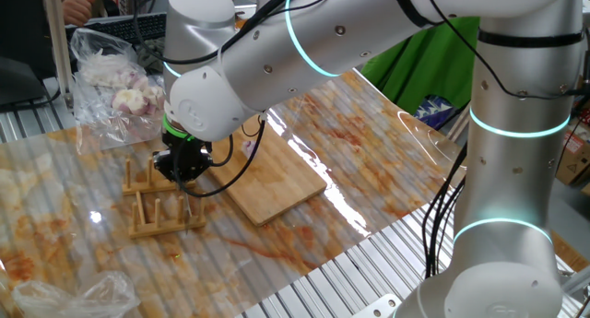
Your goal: Chop the onions
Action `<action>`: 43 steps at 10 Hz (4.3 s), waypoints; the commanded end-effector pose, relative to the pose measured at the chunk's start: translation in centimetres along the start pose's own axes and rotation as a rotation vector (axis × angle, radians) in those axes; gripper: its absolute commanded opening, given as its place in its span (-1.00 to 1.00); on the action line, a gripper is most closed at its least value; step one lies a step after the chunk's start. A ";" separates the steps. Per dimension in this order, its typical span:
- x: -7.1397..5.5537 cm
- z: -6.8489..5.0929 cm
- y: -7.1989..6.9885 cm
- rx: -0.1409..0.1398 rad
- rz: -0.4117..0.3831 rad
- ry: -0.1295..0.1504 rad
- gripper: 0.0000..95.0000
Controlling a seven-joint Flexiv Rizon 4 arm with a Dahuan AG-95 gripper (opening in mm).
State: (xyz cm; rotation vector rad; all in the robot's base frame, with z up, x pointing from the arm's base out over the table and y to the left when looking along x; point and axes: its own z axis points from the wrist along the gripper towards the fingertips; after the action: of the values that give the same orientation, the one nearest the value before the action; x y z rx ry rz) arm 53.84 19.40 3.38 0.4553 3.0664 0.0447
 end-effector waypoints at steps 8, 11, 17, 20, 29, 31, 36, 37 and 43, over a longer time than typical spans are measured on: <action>-0.6 -9.2 -0.9 -0.003 0.022 0.071 -1.00; -0.7 -11.4 -2.5 -0.002 -0.017 0.068 -1.00; -5.9 -9.7 -7.7 0.003 -0.160 0.056 -1.00; -8.0 -8.6 -10.5 -0.007 -0.215 0.044 -1.00; -10.8 -9.0 -13.0 -0.004 -0.245 0.047 -1.00; -10.9 -9.0 -13.0 -0.018 -0.247 0.050 -1.00; -10.9 -9.0 -13.0 0.022 -0.095 0.037 -1.00; -10.9 -9.0 -13.0 0.025 -0.081 0.025 -1.00; -10.8 -9.2 -13.6 0.022 -0.076 0.038 -1.00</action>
State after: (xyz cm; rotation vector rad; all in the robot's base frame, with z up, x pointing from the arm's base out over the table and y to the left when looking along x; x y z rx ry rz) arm 59.86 2.83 12.51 0.3702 3.1277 0.0159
